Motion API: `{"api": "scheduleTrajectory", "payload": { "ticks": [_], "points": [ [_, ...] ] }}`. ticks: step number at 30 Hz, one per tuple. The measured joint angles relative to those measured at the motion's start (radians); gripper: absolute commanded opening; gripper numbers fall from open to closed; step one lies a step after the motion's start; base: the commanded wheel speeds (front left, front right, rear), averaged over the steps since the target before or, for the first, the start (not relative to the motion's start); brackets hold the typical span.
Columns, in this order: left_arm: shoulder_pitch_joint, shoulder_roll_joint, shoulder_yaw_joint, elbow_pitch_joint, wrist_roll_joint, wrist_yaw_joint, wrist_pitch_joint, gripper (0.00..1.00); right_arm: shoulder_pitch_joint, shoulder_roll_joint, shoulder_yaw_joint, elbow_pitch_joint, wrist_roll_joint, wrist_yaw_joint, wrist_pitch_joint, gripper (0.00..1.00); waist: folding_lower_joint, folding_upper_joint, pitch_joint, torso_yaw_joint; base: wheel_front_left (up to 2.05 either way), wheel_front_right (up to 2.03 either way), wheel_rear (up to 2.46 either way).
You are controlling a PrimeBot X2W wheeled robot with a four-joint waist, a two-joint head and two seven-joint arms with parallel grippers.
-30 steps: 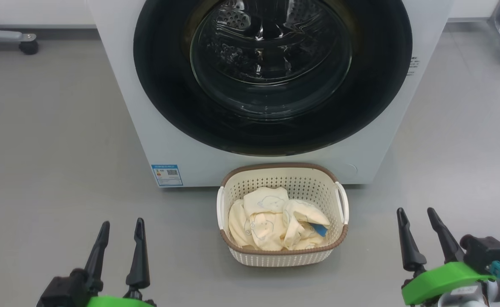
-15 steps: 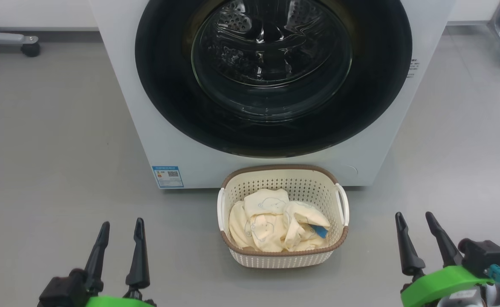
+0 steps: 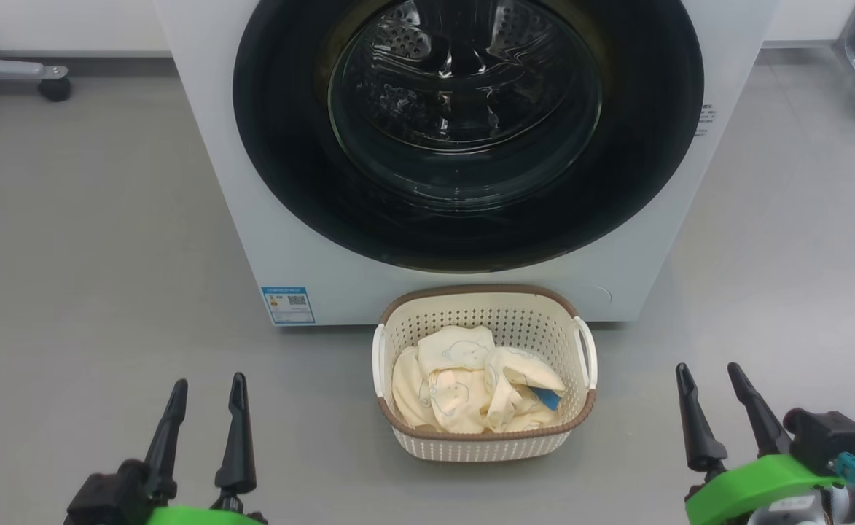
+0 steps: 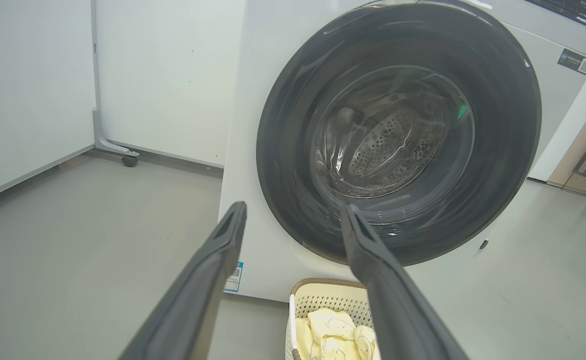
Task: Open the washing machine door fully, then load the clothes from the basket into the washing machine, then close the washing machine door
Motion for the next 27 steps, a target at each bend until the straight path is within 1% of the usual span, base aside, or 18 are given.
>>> {"api": "scheduleTrajectory", "payload": {
  "ticks": [9,14,21,27],
  "points": [
    [0.0,0.0,-0.006,0.003,0.003,0.0,0.0,1.0,0.0,0.0,0.001,0.0,0.0,0.0,0.0,1.0,0.0,0.0,-0.002,-0.001,0.0,0.02,-0.02],
    [0.0,0.001,-0.021,0.01,0.012,0.0,0.0,1.0,0.0,0.0,0.001,0.0,0.0,0.0,0.0,1.0,0.0,0.0,-0.003,-0.003,0.28,0.38,-0.66],
    [0.0,0.002,-0.024,0.013,0.012,0.0,0.0,1.0,0.0,0.0,0.001,0.0,0.0,0.0,0.0,1.0,0.0,0.0,-0.004,-0.004,0.71,0.85,-1.56],
    [0.006,0.009,-0.024,0.013,0.012,0.0,0.0,1.0,0.0,0.002,0.004,0.0,0.0,0.0,0.0,1.0,0.0,0.0,-0.004,-0.006,1.11,1.24,-2.35]
  ]
}}
